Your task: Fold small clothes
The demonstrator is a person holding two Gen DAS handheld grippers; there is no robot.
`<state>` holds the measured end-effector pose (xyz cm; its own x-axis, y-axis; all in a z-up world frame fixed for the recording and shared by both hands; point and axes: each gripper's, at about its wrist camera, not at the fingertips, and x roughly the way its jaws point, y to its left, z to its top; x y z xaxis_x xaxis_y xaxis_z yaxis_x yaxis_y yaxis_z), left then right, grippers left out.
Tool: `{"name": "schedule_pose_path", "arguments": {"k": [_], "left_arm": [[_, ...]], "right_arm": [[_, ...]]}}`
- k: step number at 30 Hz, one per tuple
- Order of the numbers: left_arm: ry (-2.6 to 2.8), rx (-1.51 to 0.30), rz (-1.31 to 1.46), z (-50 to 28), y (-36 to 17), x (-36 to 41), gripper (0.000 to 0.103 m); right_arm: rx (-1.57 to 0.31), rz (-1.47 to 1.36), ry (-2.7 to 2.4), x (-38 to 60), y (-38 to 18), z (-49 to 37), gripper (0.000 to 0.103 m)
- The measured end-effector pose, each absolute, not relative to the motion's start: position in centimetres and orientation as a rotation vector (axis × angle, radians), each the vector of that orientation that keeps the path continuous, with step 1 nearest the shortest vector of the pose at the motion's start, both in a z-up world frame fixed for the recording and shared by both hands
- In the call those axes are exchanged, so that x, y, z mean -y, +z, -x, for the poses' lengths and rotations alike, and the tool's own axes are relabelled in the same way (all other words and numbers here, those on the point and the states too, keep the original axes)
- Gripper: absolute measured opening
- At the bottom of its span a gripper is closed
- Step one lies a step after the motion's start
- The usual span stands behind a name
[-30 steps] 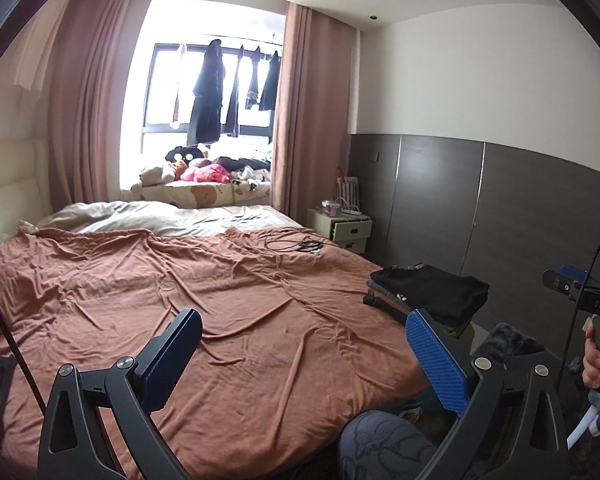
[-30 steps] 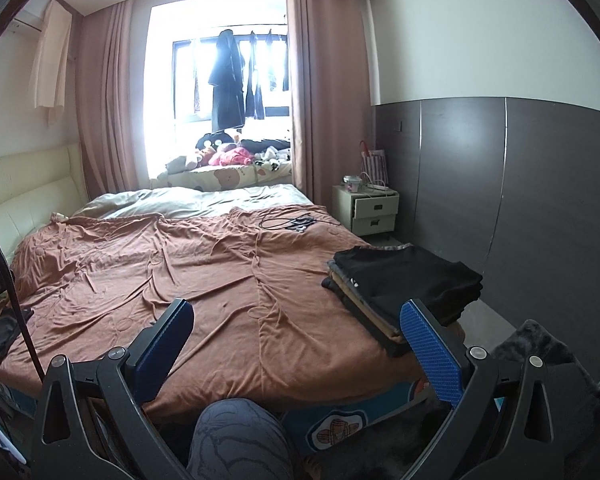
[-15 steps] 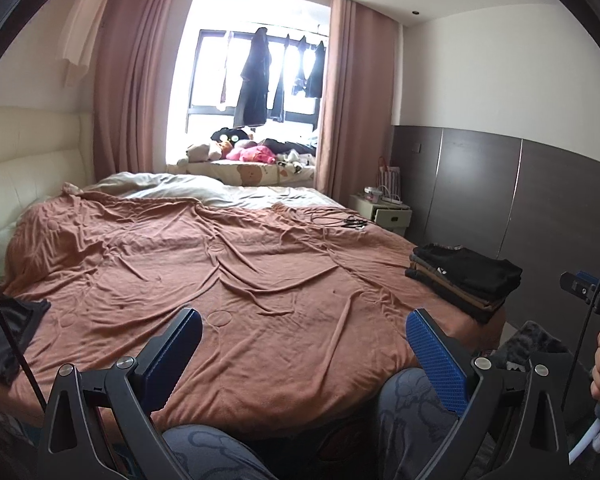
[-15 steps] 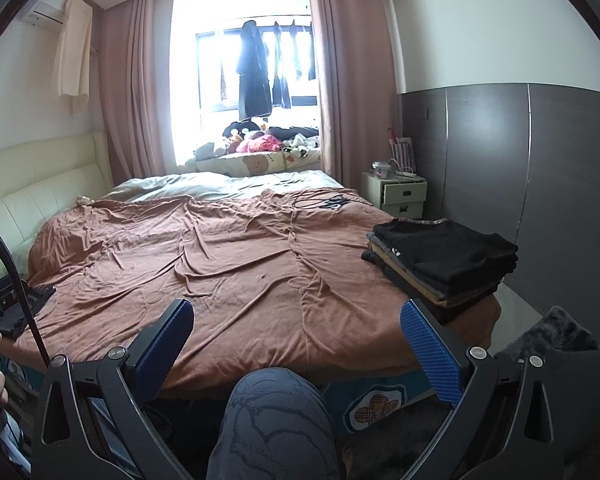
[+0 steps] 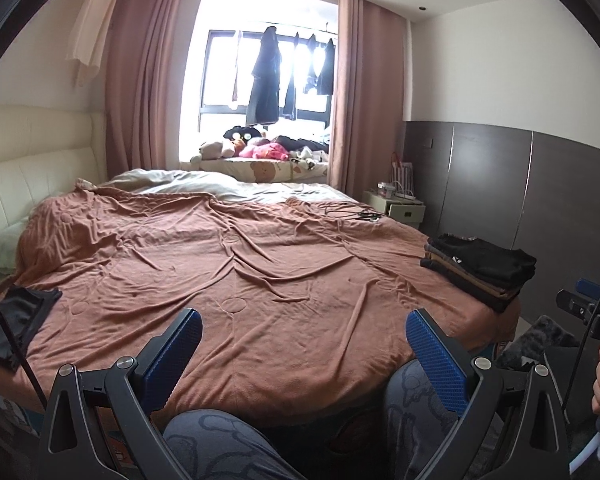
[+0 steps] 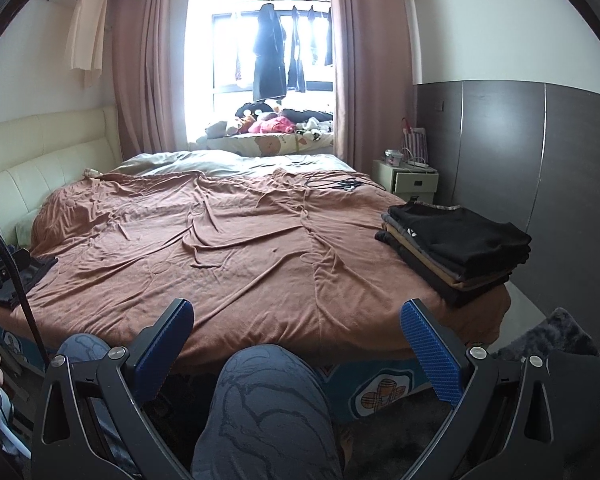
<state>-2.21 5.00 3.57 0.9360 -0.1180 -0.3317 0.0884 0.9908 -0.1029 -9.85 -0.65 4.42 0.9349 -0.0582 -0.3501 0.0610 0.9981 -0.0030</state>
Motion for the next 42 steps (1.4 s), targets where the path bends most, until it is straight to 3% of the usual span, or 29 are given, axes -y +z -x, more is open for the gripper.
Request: {"name": "schedule_pose_path", "arguments": {"k": [42], "left_arm": [[-0.118,-0.328,0.083,2.8,3.9,-4.3,0.103]], "right_arm": [[-0.375,-0.003,-0.058,0.3,4.4,9.4,0.103]]}}
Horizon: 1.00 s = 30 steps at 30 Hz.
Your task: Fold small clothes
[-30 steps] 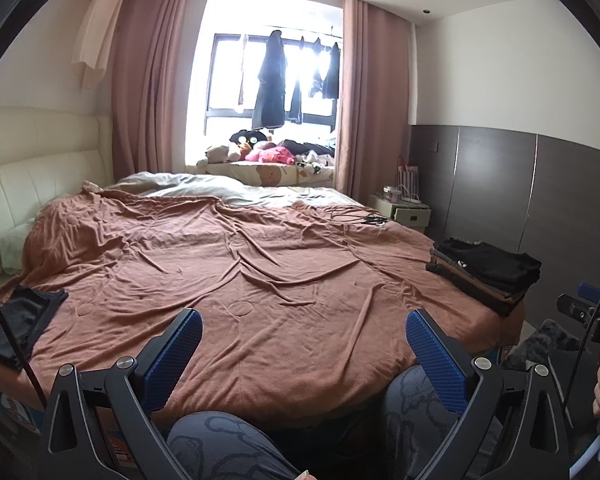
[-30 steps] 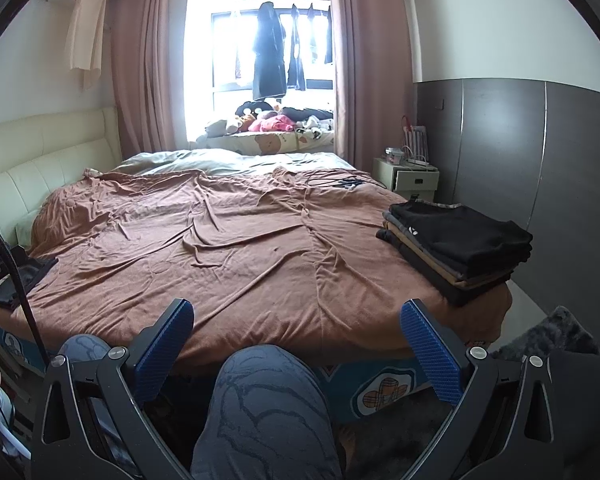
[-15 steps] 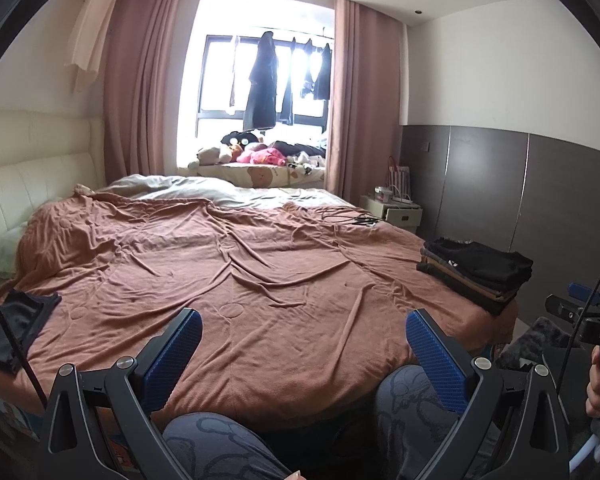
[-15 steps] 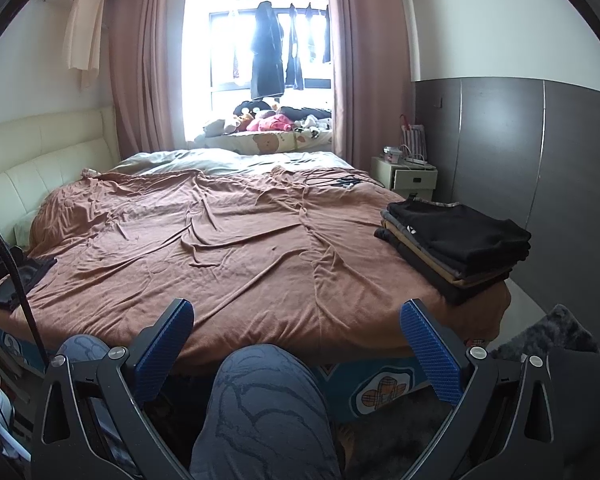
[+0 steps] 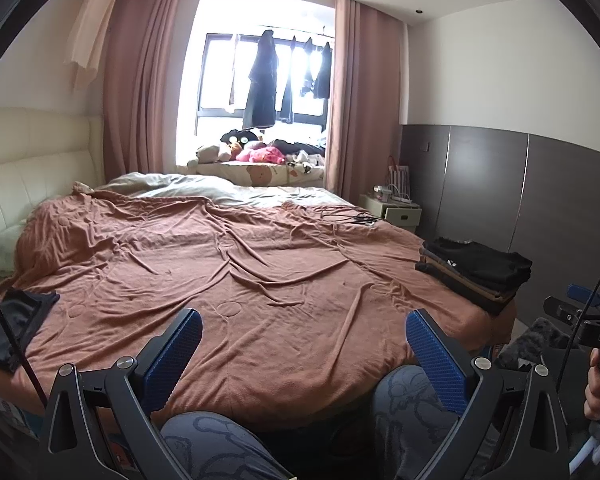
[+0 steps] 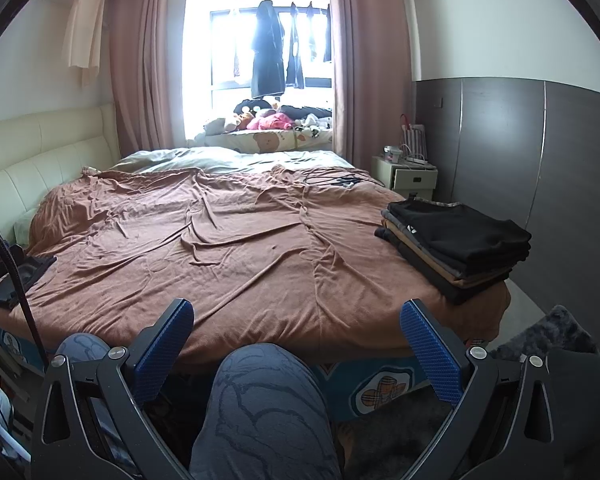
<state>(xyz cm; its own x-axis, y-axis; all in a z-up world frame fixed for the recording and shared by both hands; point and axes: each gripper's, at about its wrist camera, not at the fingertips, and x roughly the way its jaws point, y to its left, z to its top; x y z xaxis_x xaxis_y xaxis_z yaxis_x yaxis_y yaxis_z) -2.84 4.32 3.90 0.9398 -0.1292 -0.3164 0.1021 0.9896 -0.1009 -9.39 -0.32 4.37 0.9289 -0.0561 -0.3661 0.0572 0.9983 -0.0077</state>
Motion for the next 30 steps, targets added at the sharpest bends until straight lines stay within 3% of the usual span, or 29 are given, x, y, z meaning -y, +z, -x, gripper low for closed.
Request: {"name": "schedule_pose_path", "arguments": {"k": [30], "left_arm": [[-0.115,-0.344,0.096,3.06,3.92,-4.76,0.102]], "right_arm": [[-0.376,0.012,-0.051,0.76,4.34,9.49,0.103]]}}
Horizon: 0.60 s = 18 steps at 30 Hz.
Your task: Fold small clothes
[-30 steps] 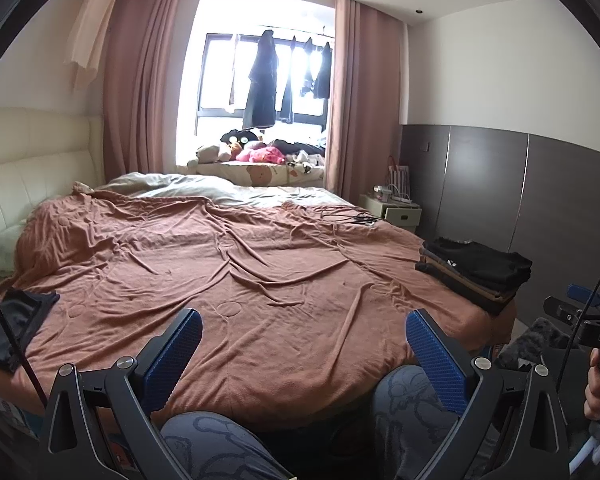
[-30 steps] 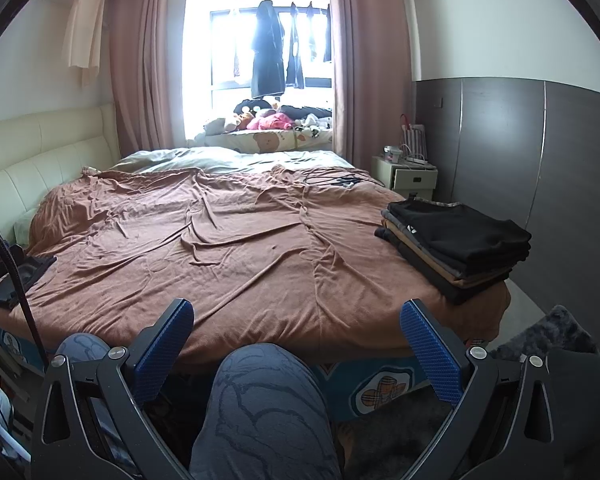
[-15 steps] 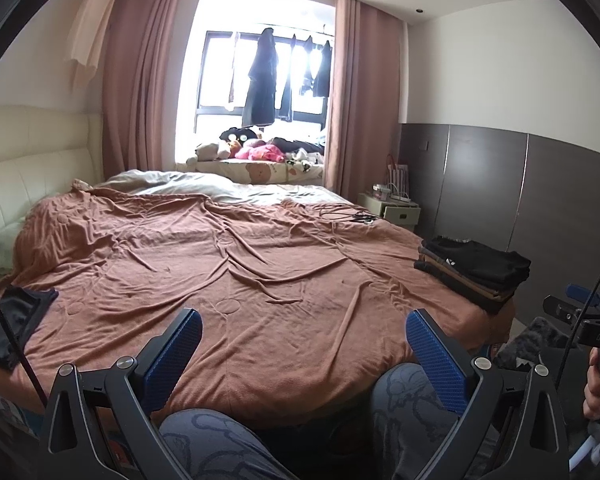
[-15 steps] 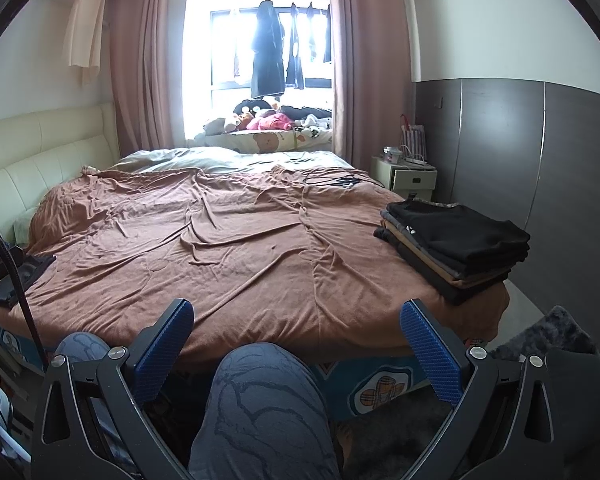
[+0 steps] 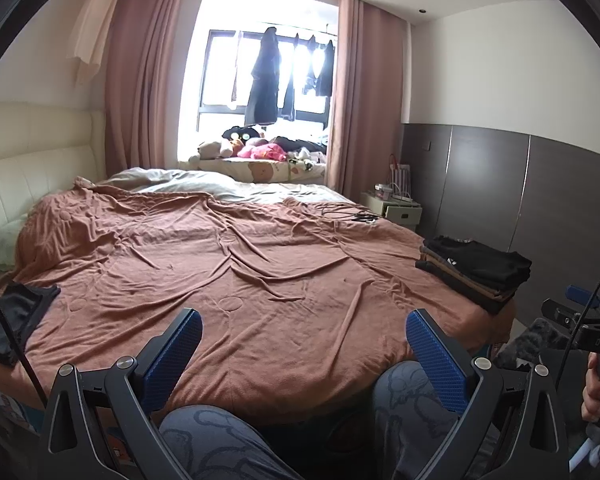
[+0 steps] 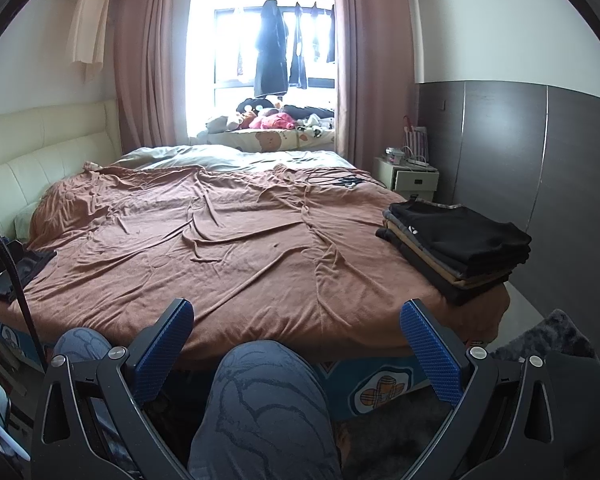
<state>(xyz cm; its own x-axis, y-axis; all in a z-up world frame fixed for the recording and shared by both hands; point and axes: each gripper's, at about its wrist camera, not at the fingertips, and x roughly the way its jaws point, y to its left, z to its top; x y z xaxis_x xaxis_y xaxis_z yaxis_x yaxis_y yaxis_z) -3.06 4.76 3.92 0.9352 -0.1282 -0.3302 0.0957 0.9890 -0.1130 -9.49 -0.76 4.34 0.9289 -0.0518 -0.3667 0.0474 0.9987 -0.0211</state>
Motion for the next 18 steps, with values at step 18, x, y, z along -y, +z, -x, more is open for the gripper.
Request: {"name": "schedule_pose_path", "arguments": {"k": [18], "left_arm": [[-0.124,-0.339,0.094,3.15,3.95,-4.35,0.102]], "right_arm": [[-0.366,0.017,-0.063,1.3,4.33,9.76,0.103]]}}
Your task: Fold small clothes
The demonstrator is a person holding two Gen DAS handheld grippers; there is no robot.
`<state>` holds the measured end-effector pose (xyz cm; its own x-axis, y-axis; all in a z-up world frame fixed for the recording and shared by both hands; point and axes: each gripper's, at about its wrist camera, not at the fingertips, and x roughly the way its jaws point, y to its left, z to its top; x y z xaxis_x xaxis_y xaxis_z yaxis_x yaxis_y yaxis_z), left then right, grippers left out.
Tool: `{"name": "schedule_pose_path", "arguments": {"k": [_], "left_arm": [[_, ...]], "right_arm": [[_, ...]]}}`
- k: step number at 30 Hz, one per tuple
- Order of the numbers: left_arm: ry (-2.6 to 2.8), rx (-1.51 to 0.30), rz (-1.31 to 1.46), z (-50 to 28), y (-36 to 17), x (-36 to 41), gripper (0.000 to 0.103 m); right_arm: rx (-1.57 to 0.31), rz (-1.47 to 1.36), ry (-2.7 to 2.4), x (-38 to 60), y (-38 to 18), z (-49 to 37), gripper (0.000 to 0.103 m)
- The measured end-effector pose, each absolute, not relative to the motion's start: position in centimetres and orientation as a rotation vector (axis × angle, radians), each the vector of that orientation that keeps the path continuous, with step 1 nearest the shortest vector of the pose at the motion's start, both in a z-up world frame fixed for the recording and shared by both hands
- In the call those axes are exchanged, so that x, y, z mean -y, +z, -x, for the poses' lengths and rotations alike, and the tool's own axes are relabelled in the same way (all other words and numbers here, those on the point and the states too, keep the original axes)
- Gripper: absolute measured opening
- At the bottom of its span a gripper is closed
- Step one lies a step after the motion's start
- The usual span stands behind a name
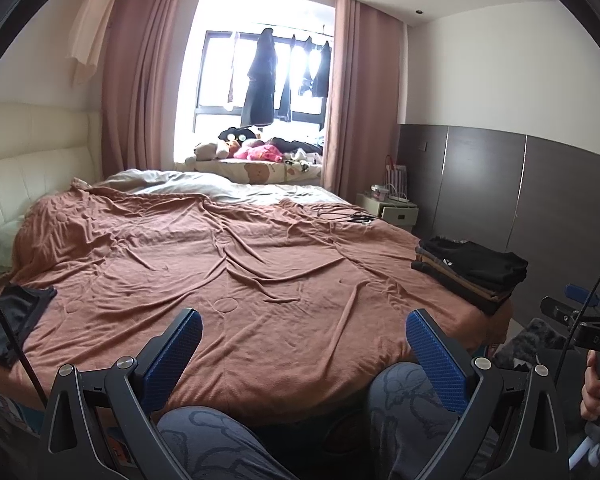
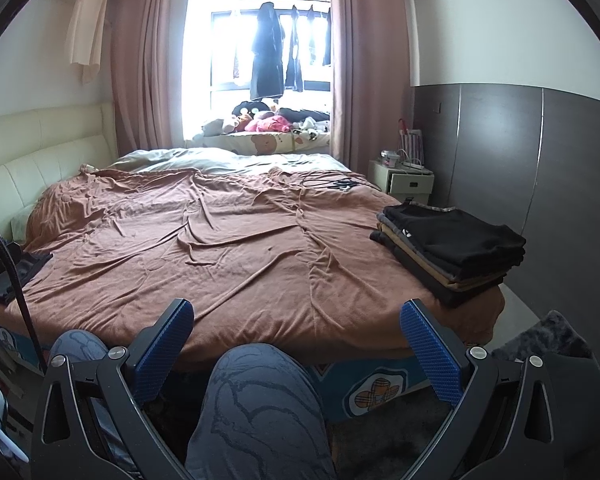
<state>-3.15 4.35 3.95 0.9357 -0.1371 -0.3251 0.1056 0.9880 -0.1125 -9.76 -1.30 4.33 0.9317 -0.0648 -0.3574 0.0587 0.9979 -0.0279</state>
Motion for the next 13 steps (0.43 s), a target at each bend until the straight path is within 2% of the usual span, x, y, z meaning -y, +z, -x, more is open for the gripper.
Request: {"name": "schedule_pose_path", "arguments": {"k": [13], "left_arm": [[-0.124,-0.357,0.086,2.7,3.88,-4.0,0.102]], "right_arm": [[-0.372,0.01,-0.062,1.75,4.36,9.7,0.103]]}}
